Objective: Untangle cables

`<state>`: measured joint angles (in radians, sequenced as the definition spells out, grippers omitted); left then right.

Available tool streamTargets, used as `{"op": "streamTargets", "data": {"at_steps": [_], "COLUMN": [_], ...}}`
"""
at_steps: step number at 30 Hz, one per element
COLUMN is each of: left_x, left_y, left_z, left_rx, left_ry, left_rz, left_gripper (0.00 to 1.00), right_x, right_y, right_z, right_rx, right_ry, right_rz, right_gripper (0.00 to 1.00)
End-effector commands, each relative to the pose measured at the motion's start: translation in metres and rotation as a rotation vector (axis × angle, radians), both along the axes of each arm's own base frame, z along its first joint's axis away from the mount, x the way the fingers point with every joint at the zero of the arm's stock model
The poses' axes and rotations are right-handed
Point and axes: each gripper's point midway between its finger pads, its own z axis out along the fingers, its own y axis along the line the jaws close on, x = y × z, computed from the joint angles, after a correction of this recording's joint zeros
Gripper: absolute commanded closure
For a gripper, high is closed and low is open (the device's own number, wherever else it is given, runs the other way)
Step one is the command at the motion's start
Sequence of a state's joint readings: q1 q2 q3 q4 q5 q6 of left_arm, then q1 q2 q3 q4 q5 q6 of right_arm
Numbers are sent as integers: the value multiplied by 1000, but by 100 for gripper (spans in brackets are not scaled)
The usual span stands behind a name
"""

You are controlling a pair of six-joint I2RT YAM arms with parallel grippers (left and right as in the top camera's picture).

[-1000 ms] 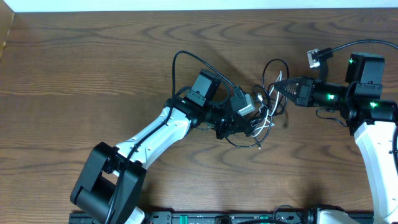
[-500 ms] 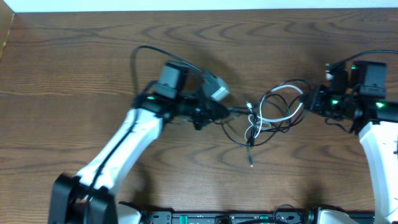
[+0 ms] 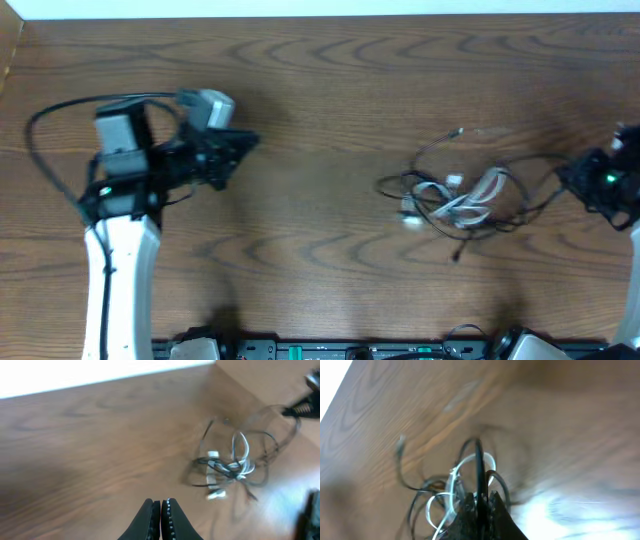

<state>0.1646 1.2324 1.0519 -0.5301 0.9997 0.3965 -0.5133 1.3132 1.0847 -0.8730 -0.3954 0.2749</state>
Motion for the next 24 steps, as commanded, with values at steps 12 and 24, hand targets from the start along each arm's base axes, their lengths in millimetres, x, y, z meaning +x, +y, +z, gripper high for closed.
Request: {"op": "streamTargets", "data": {"at_steps": [12, 24], "left_x": [-20, -34], "left_y": [12, -55], "left_z": [21, -5], "left_rx": [-158, -146], "left_ry": [24, 102], "left_rz": [-15, -256], "left_gripper": [69, 52], "right_x": [19, 57], "right_y": [46, 200], "right_z": [26, 90], "right_rx": [62, 183], "right_ry": [-146, -480], "right_rz": [234, 688], "right_gripper": [99, 99]}}
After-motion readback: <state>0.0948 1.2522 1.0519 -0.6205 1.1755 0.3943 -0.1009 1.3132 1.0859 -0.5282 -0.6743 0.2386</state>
